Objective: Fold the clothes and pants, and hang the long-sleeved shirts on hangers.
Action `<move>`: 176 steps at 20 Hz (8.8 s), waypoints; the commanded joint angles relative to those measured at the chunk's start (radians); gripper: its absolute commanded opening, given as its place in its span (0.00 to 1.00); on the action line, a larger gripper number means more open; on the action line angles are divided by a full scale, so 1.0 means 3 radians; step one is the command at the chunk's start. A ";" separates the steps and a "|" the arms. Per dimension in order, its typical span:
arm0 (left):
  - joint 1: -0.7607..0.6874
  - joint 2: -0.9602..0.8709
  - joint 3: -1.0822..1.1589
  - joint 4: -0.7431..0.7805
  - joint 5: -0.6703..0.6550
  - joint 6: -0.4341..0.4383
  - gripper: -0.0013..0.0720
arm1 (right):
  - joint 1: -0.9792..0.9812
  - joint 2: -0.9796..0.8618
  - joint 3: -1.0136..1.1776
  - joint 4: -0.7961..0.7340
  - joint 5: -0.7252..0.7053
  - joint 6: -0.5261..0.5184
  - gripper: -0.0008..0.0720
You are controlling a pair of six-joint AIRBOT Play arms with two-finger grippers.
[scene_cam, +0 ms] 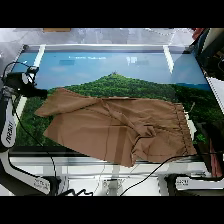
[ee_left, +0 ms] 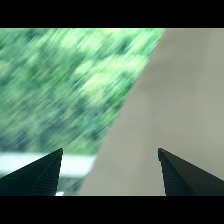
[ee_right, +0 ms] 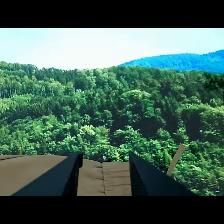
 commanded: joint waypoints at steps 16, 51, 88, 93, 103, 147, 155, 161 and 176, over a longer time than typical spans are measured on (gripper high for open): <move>0.0122 -0.0750 0.0387 -0.0992 0.0318 0.0099 0.88 | 0.0000 -0.0001 0.0000 0.0010 -0.0122 0.0000 0.46; -0.0366 -0.0046 0.0390 -0.0019 0.2979 0.0266 0.03 | -0.0001 -0.0043 0.0000 -0.0188 -0.0216 0.0001 0.22; 0.0740 0.1228 -0.1928 -0.1343 0.1040 -0.0009 0.64 | -0.0001 -0.0160 -0.0006 -0.0165 -0.0375 -0.0018 0.06; 0.0771 0.0502 -0.1265 -0.1648 0.0561 -0.0041 0.81 | -0.0001 -0.0160 -0.0006 -0.0165 -0.0374 -0.0018 0.06; 0.0740 0.0234 -0.1189 -0.1481 0.0787 -0.0060 0.89 | -0.0001 -0.0160 -0.0006 -0.0161 -0.0375 -0.0017 0.06; 0.0882 0.0276 -0.0151 -0.0717 -0.0231 0.1965 0.03 | -0.0694 -0.0412 -0.0554 0.0413 0.0838 -0.0516 0.04; 0.0753 0.0270 -0.0150 -0.0731 -0.0003 0.1965 0.03 | -0.1353 -0.0594 -0.1898 0.1569 0.0628 -0.0997 0.25; 0.0697 0.0257 -0.0150 -0.0730 0.0001 0.1965 0.03 | -0.1364 -0.0891 -0.2135 0.2001 0.0095 -0.1011 0.74; 0.0539 0.0257 -0.0150 -0.0722 0.0557 0.1965 0.03 | -0.0659 -0.1202 -0.1946 0.2215 -0.0137 -0.1659 0.39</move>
